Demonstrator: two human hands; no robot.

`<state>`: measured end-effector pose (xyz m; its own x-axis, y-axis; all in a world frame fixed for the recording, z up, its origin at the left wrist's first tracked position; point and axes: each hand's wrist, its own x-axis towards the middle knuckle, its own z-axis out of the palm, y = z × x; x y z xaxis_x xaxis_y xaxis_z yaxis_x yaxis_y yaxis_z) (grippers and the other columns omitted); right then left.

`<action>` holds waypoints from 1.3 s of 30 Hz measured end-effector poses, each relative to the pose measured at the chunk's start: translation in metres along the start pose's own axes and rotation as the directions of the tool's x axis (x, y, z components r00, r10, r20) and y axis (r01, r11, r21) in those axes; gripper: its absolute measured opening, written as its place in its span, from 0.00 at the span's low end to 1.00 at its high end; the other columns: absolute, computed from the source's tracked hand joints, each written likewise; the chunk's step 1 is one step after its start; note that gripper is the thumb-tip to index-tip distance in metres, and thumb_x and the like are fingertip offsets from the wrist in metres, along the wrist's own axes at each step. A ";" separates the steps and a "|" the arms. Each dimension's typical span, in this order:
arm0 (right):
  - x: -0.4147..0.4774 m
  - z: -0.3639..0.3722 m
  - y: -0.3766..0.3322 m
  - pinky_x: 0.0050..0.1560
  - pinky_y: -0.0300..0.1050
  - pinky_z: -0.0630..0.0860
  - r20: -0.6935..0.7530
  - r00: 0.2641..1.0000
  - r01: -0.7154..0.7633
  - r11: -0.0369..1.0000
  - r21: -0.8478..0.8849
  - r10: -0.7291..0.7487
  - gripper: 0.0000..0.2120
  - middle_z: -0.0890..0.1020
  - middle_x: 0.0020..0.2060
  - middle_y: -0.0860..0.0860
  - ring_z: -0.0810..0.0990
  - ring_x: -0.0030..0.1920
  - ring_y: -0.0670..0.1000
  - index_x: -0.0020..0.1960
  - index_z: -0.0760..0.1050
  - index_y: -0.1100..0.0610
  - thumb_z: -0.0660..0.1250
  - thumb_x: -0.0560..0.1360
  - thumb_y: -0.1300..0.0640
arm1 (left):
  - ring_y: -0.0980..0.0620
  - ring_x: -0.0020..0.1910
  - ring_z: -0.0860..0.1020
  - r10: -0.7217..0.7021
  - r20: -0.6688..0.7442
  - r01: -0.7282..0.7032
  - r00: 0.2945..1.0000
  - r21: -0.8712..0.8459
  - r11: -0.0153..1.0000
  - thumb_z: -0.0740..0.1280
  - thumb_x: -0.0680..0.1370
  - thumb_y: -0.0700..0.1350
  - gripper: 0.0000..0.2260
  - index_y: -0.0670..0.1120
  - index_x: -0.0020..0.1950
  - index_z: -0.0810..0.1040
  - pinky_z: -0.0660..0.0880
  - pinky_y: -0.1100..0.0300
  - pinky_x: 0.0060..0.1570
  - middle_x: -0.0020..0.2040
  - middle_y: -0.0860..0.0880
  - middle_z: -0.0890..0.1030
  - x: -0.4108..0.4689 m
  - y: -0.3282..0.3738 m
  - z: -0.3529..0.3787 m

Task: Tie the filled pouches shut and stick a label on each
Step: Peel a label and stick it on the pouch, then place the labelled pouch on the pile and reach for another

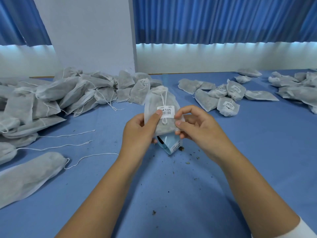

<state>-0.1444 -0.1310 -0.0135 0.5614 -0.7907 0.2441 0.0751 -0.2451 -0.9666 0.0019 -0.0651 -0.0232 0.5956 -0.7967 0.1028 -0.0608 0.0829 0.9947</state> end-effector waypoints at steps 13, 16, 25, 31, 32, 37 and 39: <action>0.011 -0.039 -0.001 0.56 0.44 0.79 -0.355 0.934 0.110 0.906 0.408 0.047 0.23 0.76 0.58 0.47 0.77 0.62 0.45 0.63 0.75 0.40 0.65 0.77 0.65 | 0.60 0.26 0.72 -0.085 -0.069 0.089 0.994 0.053 0.995 0.59 0.84 0.51 0.16 0.47 0.44 0.81 0.67 0.63 0.33 0.36 0.55 0.82 0.008 -0.008 -0.003; 0.011 -0.027 0.004 0.59 0.47 0.79 -0.304 0.949 -0.005 0.970 0.242 0.081 0.20 0.75 0.64 0.47 0.75 0.64 0.40 0.60 0.79 0.43 0.65 0.77 0.65 | 0.63 0.26 0.71 -0.038 -0.059 0.041 0.998 0.067 0.997 0.59 0.84 0.49 0.15 0.46 0.44 0.81 0.67 0.72 0.27 0.38 0.54 0.82 0.008 -0.010 -0.002; 0.012 0.001 -0.001 0.45 0.26 0.70 -0.222 0.964 0.075 0.952 -0.298 -0.146 0.14 0.81 0.50 0.41 0.76 0.47 0.34 0.52 0.82 0.47 0.64 0.77 0.63 | 0.60 0.30 0.73 0.030 -0.061 -0.024 0.998 0.101 0.995 0.61 0.82 0.46 0.12 0.47 0.44 0.81 0.69 0.69 0.33 0.39 0.55 0.82 0.015 -0.009 -0.009; 0.061 0.041 -0.015 0.49 0.33 0.65 0.031 0.998 0.067 0.746 -0.662 -0.062 0.12 0.77 0.49 0.42 0.74 0.51 0.42 0.58 0.81 0.51 0.63 0.78 0.59 | 0.60 0.32 0.74 0.001 -0.142 0.009 0.990 0.071 0.997 0.60 0.80 0.44 0.10 0.50 0.44 0.80 0.66 0.72 0.27 0.41 0.55 0.83 0.039 -0.008 -0.031; 0.073 0.050 -0.017 0.50 0.35 0.66 0.073 0.997 0.074 0.707 -0.703 -0.032 0.13 0.79 0.51 0.44 0.75 0.52 0.44 0.59 0.81 0.54 0.62 0.78 0.59 | 0.60 0.31 0.75 -0.020 -0.157 0.029 0.987 0.051 0.998 0.60 0.80 0.44 0.10 0.50 0.44 0.79 0.67 0.71 0.27 0.42 0.54 0.83 0.043 -0.008 -0.036; 0.136 0.108 -0.015 0.56 0.56 0.74 0.235 0.960 0.121 0.534 -0.837 0.150 0.16 0.79 0.58 0.67 0.76 0.60 0.64 0.59 0.76 0.71 0.57 0.76 0.65 | 0.56 0.34 0.77 -0.166 -0.233 0.151 0.958 -0.080 0.985 0.60 0.80 0.43 0.09 0.48 0.44 0.78 0.66 0.62 0.33 0.43 0.52 0.82 0.070 -0.017 -0.065; 0.157 0.133 -0.007 0.60 0.55 0.74 0.291 0.925 0.161 0.444 -0.881 0.242 0.17 0.78 0.60 0.66 0.76 0.62 0.63 0.61 0.76 0.70 0.56 0.77 0.65 | 0.55 0.34 0.77 -0.234 -0.276 0.199 0.932 -0.149 0.969 0.59 0.79 0.42 0.09 0.47 0.44 0.77 0.66 0.61 0.32 0.43 0.51 0.82 0.079 -0.024 -0.076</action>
<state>0.0529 -0.1791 0.0209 0.7778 -0.6277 -0.0311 -0.6025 -0.7306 -0.3213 0.1118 -0.0844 -0.0386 0.7905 -0.5968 -0.1375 0.1793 0.0108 0.9837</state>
